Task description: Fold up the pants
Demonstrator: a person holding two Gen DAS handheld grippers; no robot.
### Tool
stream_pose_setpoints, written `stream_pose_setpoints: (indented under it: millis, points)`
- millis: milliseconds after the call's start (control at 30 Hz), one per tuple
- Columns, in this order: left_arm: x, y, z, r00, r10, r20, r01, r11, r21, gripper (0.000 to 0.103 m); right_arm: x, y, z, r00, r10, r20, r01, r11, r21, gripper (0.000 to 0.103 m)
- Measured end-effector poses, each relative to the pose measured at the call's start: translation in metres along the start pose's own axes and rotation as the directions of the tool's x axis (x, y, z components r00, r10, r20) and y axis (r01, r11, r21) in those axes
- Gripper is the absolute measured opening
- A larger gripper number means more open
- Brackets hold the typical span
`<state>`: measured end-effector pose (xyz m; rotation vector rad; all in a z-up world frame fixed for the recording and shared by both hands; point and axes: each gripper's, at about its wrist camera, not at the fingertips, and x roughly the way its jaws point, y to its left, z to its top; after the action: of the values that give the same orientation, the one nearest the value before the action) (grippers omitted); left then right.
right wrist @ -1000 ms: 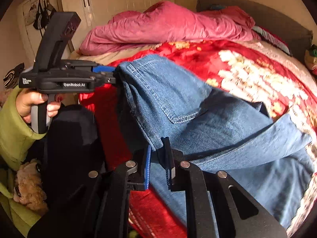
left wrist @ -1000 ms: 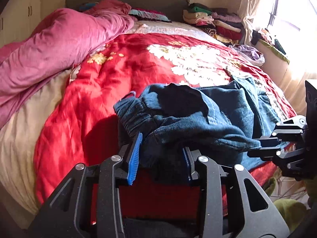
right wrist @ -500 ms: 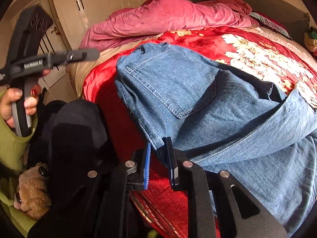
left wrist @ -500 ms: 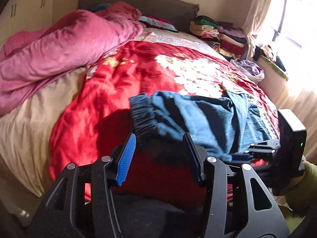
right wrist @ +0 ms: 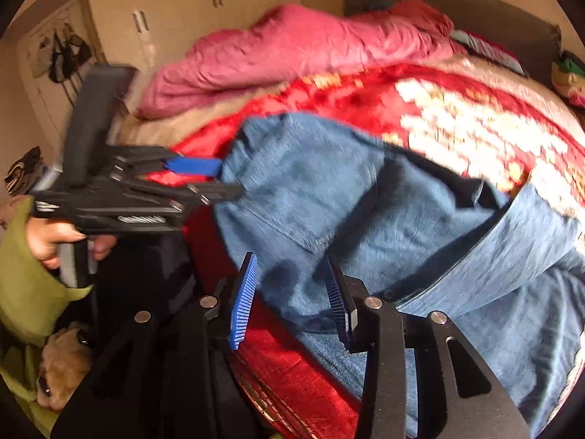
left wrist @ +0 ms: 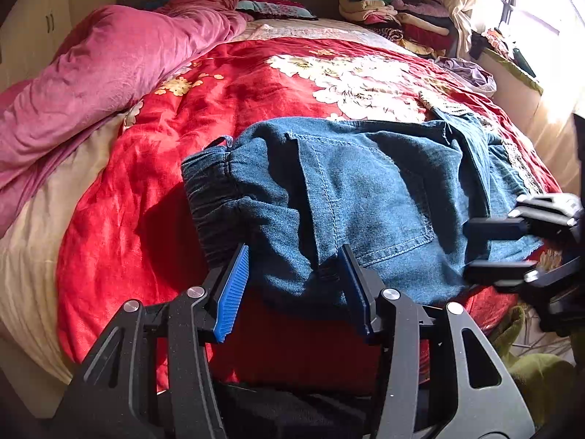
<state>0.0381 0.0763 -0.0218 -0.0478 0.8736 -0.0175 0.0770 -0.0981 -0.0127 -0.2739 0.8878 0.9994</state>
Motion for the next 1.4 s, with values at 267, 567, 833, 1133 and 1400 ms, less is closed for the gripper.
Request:
stream_pose_setpoints:
  millis: [267, 567, 833, 1133, 1400]
  points:
    - [-0.008, -0.003, -0.001, 0.998, 0.021, 0.052, -0.021, 1.0, 0.009, 0.042, 0.01, -0.018, -0.007, 0.998, 0.054, -0.026, -0.05, 0.992, 0.113, 0.044]
    - [-0.065, -0.022, 0.011, 0.981, -0.031, 0.19, 0.031, 1.0, 0.001, 0.054, -0.077, -0.075, 0.004, 0.973, -0.174, 0.155, 0.141, 0.969, 0.204, 0.06]
    - [-0.038, -0.079, 0.03, 0.964, -0.242, 0.112, 0.238, 0.97, 0.049, 0.055, -0.093, -0.137, 0.023, 0.943, -0.301, 0.14, 0.25, 0.922, 0.295, 0.06]
    - [0.024, -0.133, 0.039, 0.927, -0.37, -0.056, 0.374, 0.925, 0.067, 0.035, -0.064, -0.195, 0.061, 0.929, -0.369, 0.031, 0.341, 0.886, 0.314, 0.071]
    - [0.058, -0.155, 0.052, 0.914, -0.393, -0.098, 0.399, 0.916, 0.051, 0.026, -0.008, -0.227, 0.08, 0.912, -0.398, -0.1, 0.408, 0.857, 0.313, 0.071]
